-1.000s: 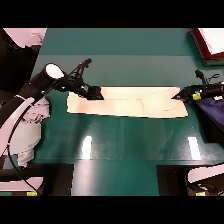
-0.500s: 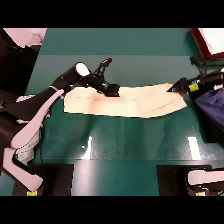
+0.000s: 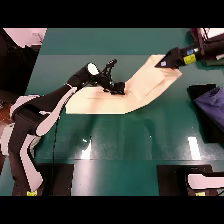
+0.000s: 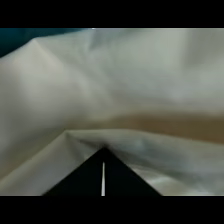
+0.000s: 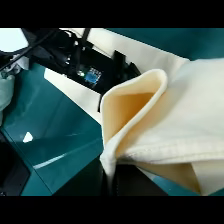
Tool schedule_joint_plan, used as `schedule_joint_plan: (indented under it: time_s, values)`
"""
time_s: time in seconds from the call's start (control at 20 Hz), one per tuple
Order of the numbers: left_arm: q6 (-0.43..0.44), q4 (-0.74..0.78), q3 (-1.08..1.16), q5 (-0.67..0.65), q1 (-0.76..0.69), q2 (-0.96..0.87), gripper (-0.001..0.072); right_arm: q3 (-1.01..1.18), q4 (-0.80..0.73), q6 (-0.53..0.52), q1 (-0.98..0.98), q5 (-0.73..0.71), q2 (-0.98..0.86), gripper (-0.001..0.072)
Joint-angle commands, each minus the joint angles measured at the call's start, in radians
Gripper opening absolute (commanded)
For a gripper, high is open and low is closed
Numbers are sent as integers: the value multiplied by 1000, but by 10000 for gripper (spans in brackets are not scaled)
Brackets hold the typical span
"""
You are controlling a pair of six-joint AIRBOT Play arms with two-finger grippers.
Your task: Fold the shirts.
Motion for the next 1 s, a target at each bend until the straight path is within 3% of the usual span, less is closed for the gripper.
schedule_joint_plan:
  time_s: [0.0, 0.15, 0.3, 0.45, 0.65, 0.95]
  values:
    - [-1, 21, 12, -59, 16, -6, 24, 156, -2, 51, 89, 6, -51, 12]
    - [-1, 27, 64, -160, 65, -5, 24, 241, -2, 71, 124, 11, -98, 12]
    - [0, 52, 109, -213, 129, 39, 23, 185, -1, 74, 139, 2, -97, 12]
    - [-1, 211, 110, -221, 206, 158, 23, 148, -2, 57, 172, -34, -97, 12]
    - [0, 372, 109, -307, 362, 323, 24, 131, -1, -7, 275, -192, -111, 12]
    - [0, 376, 109, -367, 554, 524, 25, 269, 2, -111, 529, -382, -385, 15]
